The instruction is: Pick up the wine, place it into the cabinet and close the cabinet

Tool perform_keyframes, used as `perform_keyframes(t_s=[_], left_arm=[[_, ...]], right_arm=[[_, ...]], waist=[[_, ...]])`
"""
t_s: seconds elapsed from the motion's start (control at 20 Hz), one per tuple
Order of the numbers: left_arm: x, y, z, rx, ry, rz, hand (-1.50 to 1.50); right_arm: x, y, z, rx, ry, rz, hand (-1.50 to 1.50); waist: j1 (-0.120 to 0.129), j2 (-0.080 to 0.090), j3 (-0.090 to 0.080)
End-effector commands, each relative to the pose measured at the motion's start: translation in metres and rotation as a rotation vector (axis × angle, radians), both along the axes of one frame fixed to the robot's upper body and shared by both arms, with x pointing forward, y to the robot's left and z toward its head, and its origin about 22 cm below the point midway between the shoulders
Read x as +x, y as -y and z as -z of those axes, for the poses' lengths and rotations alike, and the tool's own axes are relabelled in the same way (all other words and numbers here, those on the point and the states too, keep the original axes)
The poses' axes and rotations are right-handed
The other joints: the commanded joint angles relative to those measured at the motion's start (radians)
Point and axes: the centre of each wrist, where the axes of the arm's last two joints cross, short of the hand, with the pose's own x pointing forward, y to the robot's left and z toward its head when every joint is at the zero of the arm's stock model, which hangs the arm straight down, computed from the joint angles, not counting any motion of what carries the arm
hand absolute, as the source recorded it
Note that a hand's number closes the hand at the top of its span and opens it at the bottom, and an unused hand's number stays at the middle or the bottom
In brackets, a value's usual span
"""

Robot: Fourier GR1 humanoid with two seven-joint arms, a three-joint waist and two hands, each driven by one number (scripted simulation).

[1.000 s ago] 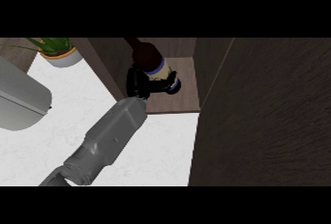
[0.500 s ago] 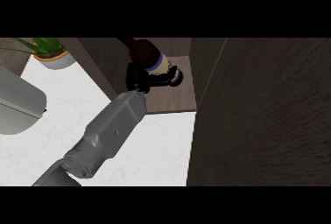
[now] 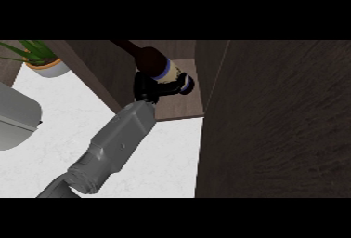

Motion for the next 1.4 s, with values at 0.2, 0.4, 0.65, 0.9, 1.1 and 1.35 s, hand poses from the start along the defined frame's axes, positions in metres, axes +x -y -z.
perform_keyframes(t_s=[0.2,0.4,0.65,0.9,1.1,1.35], left_arm=[[-0.015,0.007,0.014,0.005,-0.032,0.047,1.5],[-0.011,0.018,-0.001,-0.002,-0.022,0.023,1.5],[-0.013,0.025,-0.007,-0.06,-0.004,-0.05,1.5],[-0.016,0.024,-0.001,-0.058,-0.012,-0.083,-1.5],[-0.018,0.019,0.007,-0.077,-0.012,-0.101,-1.5],[-0.013,0.017,0.005,-0.008,-0.03,-0.104,-1.5]], right_arm=[[-0.003,-0.002,0.003,-0.003,-0.011,-0.008,-1.5],[-0.001,-0.003,0.003,0.007,-0.011,-0.014,-1.5],[0.0,-0.002,-0.002,0.008,-0.012,-0.012,-1.5],[0.003,-0.013,0.002,0.009,-0.01,-0.026,-1.5],[0.007,-0.005,0.004,-0.003,-0.009,-0.006,-1.5],[0.0,-0.007,0.0,0.005,0.009,-0.022,-1.5]], waist=[[-0.017,0.002,-0.001],[-0.01,0.0,-0.001],[-0.034,0.004,-0.001],[-0.027,0.005,-0.001],[-0.03,0.009,-0.001],[-0.026,0.008,-0.001]])
